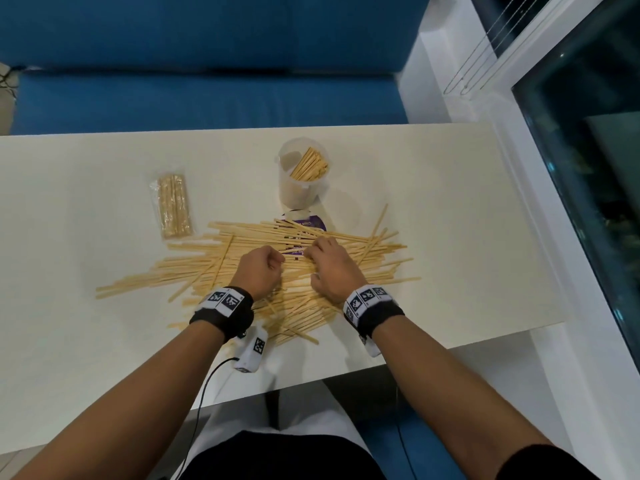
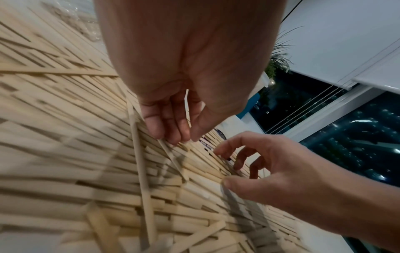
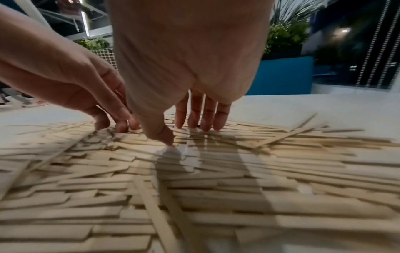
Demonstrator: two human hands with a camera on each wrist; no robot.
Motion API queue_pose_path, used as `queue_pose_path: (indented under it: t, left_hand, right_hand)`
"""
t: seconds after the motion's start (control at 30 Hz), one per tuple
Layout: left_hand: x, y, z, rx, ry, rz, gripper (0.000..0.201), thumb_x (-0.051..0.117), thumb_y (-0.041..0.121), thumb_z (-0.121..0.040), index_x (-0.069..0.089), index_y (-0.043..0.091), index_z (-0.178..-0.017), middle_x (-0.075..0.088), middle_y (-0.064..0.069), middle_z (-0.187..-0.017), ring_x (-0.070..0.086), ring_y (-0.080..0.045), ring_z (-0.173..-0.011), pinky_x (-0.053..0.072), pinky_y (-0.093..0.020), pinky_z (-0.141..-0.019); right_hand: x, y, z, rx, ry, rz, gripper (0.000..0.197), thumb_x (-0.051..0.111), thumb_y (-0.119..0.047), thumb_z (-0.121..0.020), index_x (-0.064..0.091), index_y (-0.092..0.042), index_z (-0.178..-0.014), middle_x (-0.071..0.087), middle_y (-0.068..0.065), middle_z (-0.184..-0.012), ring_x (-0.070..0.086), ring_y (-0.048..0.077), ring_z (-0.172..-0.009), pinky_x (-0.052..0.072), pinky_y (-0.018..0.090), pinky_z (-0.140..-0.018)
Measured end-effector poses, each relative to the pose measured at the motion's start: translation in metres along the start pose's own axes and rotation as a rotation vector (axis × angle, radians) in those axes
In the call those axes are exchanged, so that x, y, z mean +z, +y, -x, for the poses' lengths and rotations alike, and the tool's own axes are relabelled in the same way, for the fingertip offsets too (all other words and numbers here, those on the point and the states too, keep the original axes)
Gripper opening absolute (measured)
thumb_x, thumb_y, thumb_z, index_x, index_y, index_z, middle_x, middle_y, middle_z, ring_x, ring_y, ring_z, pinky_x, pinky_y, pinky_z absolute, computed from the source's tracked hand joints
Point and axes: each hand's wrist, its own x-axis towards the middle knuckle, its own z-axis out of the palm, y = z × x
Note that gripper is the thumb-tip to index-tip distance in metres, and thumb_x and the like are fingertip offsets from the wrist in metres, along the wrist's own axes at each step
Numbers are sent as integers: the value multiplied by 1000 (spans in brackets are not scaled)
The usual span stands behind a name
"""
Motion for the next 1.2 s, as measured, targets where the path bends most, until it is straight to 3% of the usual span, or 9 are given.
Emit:
queue_pose_path:
  t: [0.17,0.27,0.33,0.43,0.5,0.57,0.7,0.9,1.2]
  left_hand:
    - [0,-2,0,-23,52,68,17,58,6,-92,68,19,-94,70,3,-90,66,-10,-78,52,-19,-69]
    - [-2,-2,1,-45,69,141,15,60,5,-93,67,17,-99,69,3,-89,67,-10,-78,50,-16,-66]
    - [-3,-2,1,-72,67,202,17,61,4,-92,66,17,-101,69,2,-91,67,-12,-80,49,-15,-66]
    - [-6,-2,3,-134,42,326,25,62,-1,-84,65,18,-100,69,-3,-94,69,-23,-89,60,-34,-76]
    - [-10,1,6,-182,23,460,32,60,0,-71,64,14,-99,67,-8,-94,70,-31,-91,61,-53,-82]
    - [-14,1,8,-207,30,536,34,57,-1,-68,64,11,-100,65,-11,-93,67,-30,-88,59,-59,-82]
    - [-22,-4,9,-187,41,483,30,54,0,-71,65,14,-96,67,-9,-92,66,-27,-84,60,-57,-81]
    - [-27,-9,11,-167,100,412,15,61,5,-89,67,18,-94,72,-8,-94,71,-28,-89,60,-46,-85]
    - [-35,-5,15,-162,174,403,13,56,9,-97,66,18,-100,69,-4,-102,70,-27,-92,59,-38,-80]
  right_hand:
    - [-2,-3,-11,-39,-30,-65,42,64,-9,-89,58,-8,-131,55,8,-130,46,23,-125,41,37,-110]
    - [-1,0,-16,-56,-51,-83,33,69,-15,-92,61,-11,-125,53,5,-128,47,20,-121,45,37,-107]
    - [0,-1,-18,-77,-65,-92,42,75,-25,-92,60,-12,-128,51,4,-130,45,20,-124,44,37,-108]
    - [4,-7,-19,-82,-75,-88,54,78,-32,-90,56,-13,-135,51,4,-134,42,20,-128,41,36,-111]
    - [8,-11,-19,-92,-45,-81,50,77,-30,-90,57,-13,-133,54,4,-132,44,21,-126,41,37,-110]
    - [9,-13,-22,-106,-23,-74,38,73,-24,-92,60,-12,-127,56,4,-127,46,22,-122,43,37,-106]
    - [7,-17,-28,-100,-53,-48,19,65,-11,-92,65,-10,-112,60,6,-114,49,21,-112,47,37,-99]
    - [2,-23,-30,-127,-54,38,15,59,-2,-89,64,-5,-103,62,12,-108,52,27,-106,48,37,-95]
    - [-8,-12,-27,-119,-123,86,43,64,13,-86,62,-3,-126,59,14,-127,49,29,-121,44,38,-104]
